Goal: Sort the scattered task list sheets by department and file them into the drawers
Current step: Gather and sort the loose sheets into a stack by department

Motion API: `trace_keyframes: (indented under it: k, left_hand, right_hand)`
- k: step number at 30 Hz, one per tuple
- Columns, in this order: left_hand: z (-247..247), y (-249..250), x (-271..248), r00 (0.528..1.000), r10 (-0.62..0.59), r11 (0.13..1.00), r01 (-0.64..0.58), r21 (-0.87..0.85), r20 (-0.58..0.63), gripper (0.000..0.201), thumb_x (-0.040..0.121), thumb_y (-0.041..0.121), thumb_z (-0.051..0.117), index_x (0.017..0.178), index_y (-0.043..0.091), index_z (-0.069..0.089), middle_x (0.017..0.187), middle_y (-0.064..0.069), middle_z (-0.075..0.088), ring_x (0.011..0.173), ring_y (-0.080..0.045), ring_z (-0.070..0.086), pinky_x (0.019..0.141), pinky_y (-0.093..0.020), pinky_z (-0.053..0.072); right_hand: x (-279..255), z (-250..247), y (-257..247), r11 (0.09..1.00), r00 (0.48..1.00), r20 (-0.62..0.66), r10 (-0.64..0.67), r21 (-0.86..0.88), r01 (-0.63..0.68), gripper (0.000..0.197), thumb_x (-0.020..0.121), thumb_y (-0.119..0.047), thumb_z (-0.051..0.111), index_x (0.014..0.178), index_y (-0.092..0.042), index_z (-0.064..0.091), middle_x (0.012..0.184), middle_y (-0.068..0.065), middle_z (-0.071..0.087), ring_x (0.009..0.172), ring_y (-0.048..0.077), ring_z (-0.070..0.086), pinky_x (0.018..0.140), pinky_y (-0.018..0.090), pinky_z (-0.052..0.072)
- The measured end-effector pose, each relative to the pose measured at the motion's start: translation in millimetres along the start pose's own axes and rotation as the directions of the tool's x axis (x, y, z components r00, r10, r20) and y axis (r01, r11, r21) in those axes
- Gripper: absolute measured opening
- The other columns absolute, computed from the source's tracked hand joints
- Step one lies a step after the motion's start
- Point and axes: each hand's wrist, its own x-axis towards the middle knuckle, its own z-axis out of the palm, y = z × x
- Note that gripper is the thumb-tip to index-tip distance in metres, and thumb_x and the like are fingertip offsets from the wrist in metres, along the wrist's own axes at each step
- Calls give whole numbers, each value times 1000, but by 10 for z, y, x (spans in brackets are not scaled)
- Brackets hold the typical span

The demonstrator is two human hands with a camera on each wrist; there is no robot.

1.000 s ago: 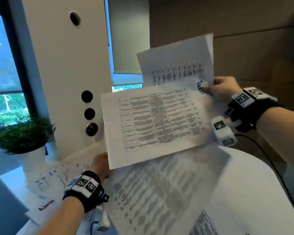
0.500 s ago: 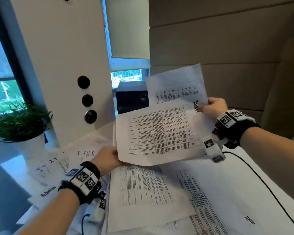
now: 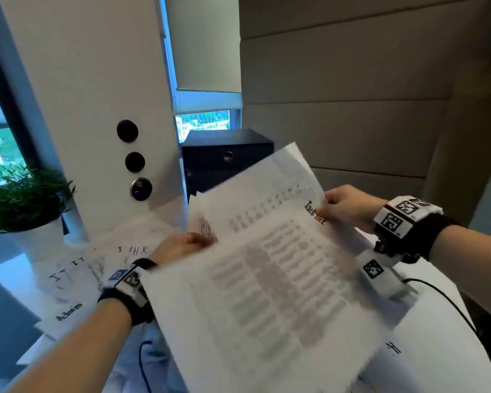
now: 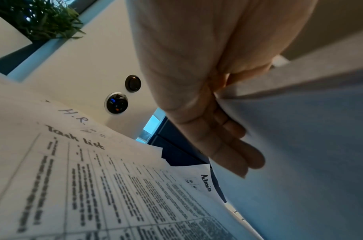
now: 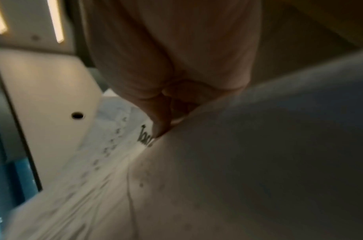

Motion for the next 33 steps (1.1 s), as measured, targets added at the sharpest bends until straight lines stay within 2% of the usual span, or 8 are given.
trace_keyframes:
  k: [3, 7, 13, 16, 19, 25, 28, 33]
  left_hand:
    - [47, -4, -85, 999, 23, 985, -17, -171, 33, 41, 89, 45, 56, 86, 9, 75, 105, -23, 67, 84, -32, 56, 74, -38, 47]
    - [34, 28, -161, 989, 26, 987, -3, -158, 146, 67, 82, 72, 43, 98, 14, 73, 119, -24, 61, 104, -45, 60, 89, -59, 48]
    - [222, 185, -228, 967, 136, 990, -143, 18, 214, 74, 57, 67, 75, 88, 0, 66, 72, -4, 69, 61, -13, 63, 63, -27, 54]
    - [237, 165, -190, 961, 187, 940, -235, 247, 206, 60, 66, 57, 76, 93, 3, 69, 94, -4, 71, 86, -18, 67, 85, -38, 53]
    - [272, 128, -154, 977, 189, 924, -210, 318, 96, 5, 82, 20, 72, 78, 18, 69, 85, 0, 70, 77, -11, 65, 69, -22, 49]
    - [103, -98, -37, 980, 135, 978, -109, 175, -144, 41, 85, 11, 68, 113, 22, 38, 103, 3, 55, 93, -18, 59, 82, -31, 49]
    - [70, -171, 26, 982, 121, 974, -89, 208, -147, 43, 84, 13, 69, 105, 27, 34, 112, -5, 52, 101, -28, 58, 84, -36, 48]
    - [118, -218, 108, 978, 160, 962, -124, 245, -133, 22, 89, 2, 58, 98, 22, 62, 119, 2, 57, 74, -2, 52, 57, -4, 42]
  right_hand:
    - [-37, -106, -136, 988, 999, 24, -35, -147, 38, 15, 90, -27, 64, 78, -19, 69, 83, -1, 71, 77, 15, 66, 78, 33, 54]
    - [-20, -71, -354, 993, 994, -81, -70, -101, 62, 18, 85, -35, 69, 79, -19, 69, 81, -3, 71, 75, 12, 66, 67, 28, 53]
    - [52, 128, -486, 983, 991, -136, 18, 184, 7, 18, 79, -30, 76, 84, -14, 69, 84, 2, 74, 74, 18, 72, 70, 35, 60]
    - [97, 201, -543, 964, 986, -163, -25, 258, 67, 22, 79, -32, 76, 88, -13, 71, 81, 2, 74, 72, 19, 73, 69, 35, 60]
    - [192, 182, -595, 949, 944, -315, -99, 256, 185, 28, 82, -31, 72, 76, -4, 66, 65, 3, 62, 51, 15, 57, 55, 29, 49]
    - [364, -305, -746, 925, 782, -560, -275, 69, 374, 17, 90, -27, 59, 84, -18, 72, 70, -3, 62, 73, 17, 58, 85, 39, 47]
    - [387, -543, -922, 889, 737, -578, -350, 42, 456, 19, 90, -25, 57, 82, -15, 71, 69, 2, 60, 65, 16, 52, 64, 33, 44]
    - [438, -708, -1018, 881, 722, -636, -274, 135, 453, 15, 91, -20, 59, 93, -12, 72, 73, 2, 62, 57, 10, 50, 53, 27, 41]
